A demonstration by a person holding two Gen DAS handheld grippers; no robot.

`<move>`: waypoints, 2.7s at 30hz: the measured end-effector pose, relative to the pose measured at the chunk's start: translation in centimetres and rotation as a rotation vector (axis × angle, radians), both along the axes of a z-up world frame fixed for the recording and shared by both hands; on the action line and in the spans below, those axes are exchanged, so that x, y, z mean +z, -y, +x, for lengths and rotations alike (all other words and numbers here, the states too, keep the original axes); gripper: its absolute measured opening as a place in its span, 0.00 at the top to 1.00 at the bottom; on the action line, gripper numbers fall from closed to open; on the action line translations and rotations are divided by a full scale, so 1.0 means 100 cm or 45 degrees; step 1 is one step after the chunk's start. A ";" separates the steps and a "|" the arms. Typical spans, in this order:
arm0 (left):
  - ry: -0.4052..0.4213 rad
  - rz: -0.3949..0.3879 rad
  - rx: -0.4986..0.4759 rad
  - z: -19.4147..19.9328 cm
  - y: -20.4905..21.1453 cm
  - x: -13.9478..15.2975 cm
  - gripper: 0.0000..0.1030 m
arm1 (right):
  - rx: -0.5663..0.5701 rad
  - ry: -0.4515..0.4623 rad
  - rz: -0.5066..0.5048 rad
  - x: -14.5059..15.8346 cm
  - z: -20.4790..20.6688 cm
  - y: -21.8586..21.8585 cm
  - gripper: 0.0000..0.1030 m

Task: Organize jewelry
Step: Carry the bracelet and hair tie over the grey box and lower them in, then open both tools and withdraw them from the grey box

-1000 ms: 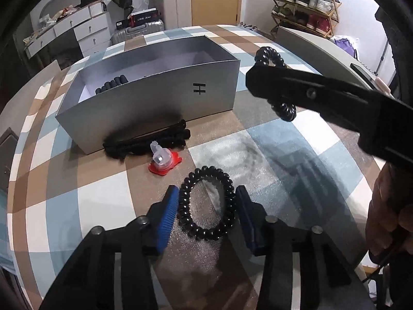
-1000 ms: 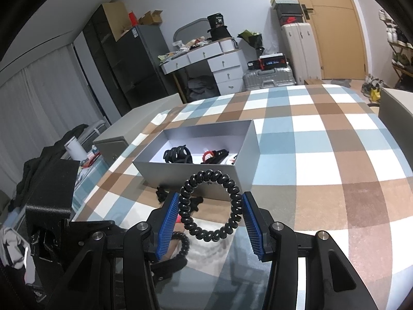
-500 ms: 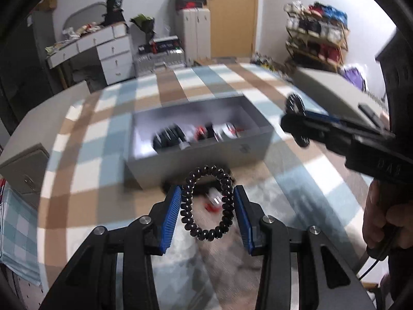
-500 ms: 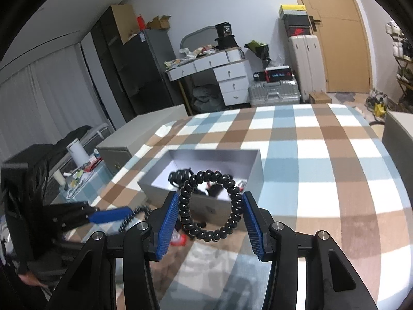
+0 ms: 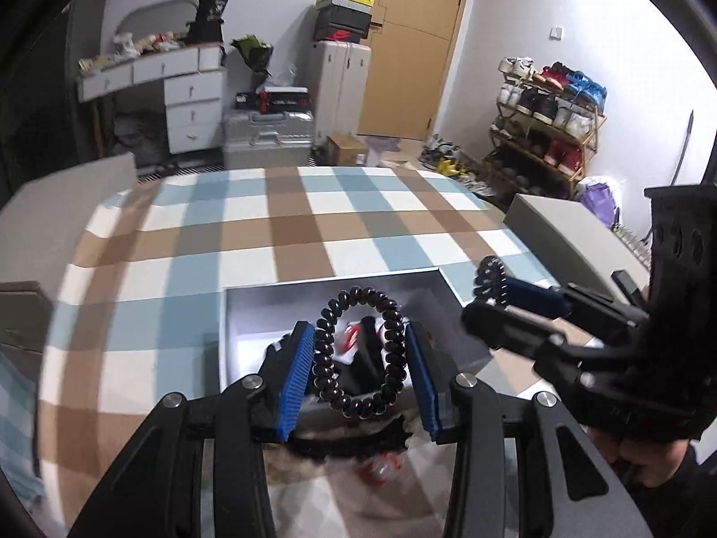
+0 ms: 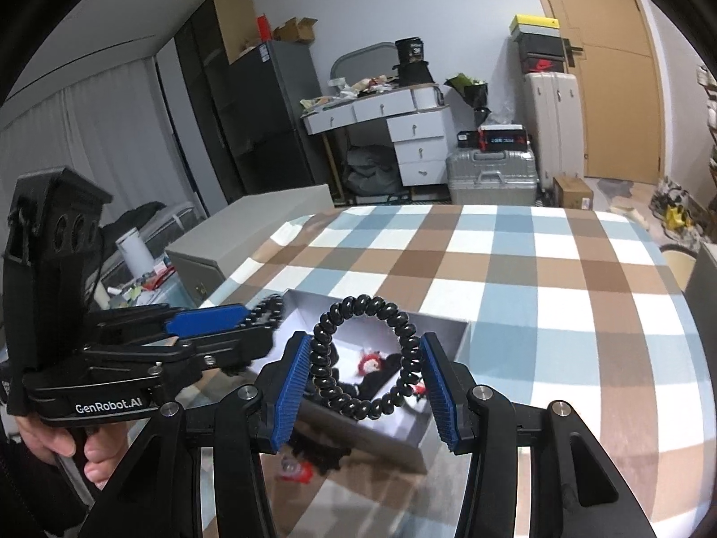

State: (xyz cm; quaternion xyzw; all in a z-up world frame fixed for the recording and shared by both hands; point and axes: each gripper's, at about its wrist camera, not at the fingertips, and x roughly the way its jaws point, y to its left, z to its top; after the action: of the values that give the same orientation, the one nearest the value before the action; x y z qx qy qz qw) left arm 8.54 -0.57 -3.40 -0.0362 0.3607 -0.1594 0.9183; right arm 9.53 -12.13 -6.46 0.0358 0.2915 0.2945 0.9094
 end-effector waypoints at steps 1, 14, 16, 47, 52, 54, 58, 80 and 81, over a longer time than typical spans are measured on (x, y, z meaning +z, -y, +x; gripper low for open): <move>-0.009 -0.011 -0.006 0.004 0.001 -0.002 0.65 | 0.002 -0.006 -0.003 -0.001 0.004 -0.001 0.53; -0.056 -0.050 -0.027 0.028 0.002 -0.010 0.65 | 0.021 -0.071 -0.020 -0.020 0.036 -0.007 0.53; -0.063 -0.058 -0.033 0.029 0.002 -0.013 0.65 | 0.021 -0.079 -0.019 -0.024 0.039 -0.007 0.53; 0.041 -0.050 0.014 0.001 -0.007 0.012 0.45 | -0.044 0.025 0.094 0.007 0.004 0.011 0.30; 0.090 -0.027 0.043 -0.011 -0.007 0.019 0.37 | -0.031 0.088 0.107 0.020 -0.016 0.011 0.24; 0.113 -0.021 0.064 -0.017 -0.008 0.022 0.32 | -0.023 0.110 0.108 0.024 -0.024 0.010 0.24; 0.158 -0.008 0.103 -0.026 -0.012 0.026 0.28 | -0.012 0.144 0.110 0.029 -0.038 0.007 0.19; 0.019 0.046 0.285 -0.070 -0.045 -0.027 0.07 | 0.034 0.079 0.047 -0.010 -0.077 -0.019 0.12; 0.016 0.053 0.296 -0.073 -0.047 -0.030 0.07 | 0.037 0.065 0.036 -0.015 -0.077 -0.021 0.12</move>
State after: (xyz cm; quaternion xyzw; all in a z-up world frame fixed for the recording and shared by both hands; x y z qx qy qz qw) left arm 1.24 4.08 -6.39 -0.0579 0.3516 -0.0444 0.9333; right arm 1.88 -10.05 -7.92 0.0368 0.2645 0.3127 0.9116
